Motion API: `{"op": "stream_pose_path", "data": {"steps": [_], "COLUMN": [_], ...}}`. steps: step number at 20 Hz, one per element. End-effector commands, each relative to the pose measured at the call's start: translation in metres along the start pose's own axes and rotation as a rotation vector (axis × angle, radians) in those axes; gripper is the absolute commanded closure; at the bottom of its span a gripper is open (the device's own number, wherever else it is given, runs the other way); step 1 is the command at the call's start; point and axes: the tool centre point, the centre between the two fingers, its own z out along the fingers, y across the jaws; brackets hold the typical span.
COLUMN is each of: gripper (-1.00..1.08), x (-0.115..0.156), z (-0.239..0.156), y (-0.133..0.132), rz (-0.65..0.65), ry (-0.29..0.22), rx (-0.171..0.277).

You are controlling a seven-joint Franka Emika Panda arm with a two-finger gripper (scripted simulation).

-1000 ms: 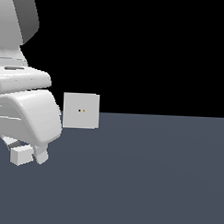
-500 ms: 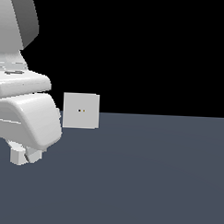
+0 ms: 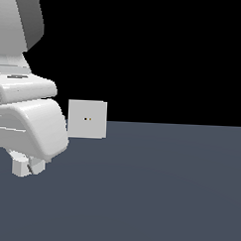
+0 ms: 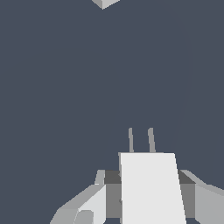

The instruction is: Plug the charger into the wall socket.

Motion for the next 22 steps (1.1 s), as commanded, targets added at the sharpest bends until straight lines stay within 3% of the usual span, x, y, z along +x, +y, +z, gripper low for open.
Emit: {"op": "stream_pose_path", "data": {"steps": [1,22], "gripper": [1.08,1.08], "x": [0.002,0.052], "z": [-0.002,-0.035], "y": [0.002,0.04], "rz": [-0.016,-0.36], "ry": [0.001,0.008], "rx": [0.006,0.123]}}
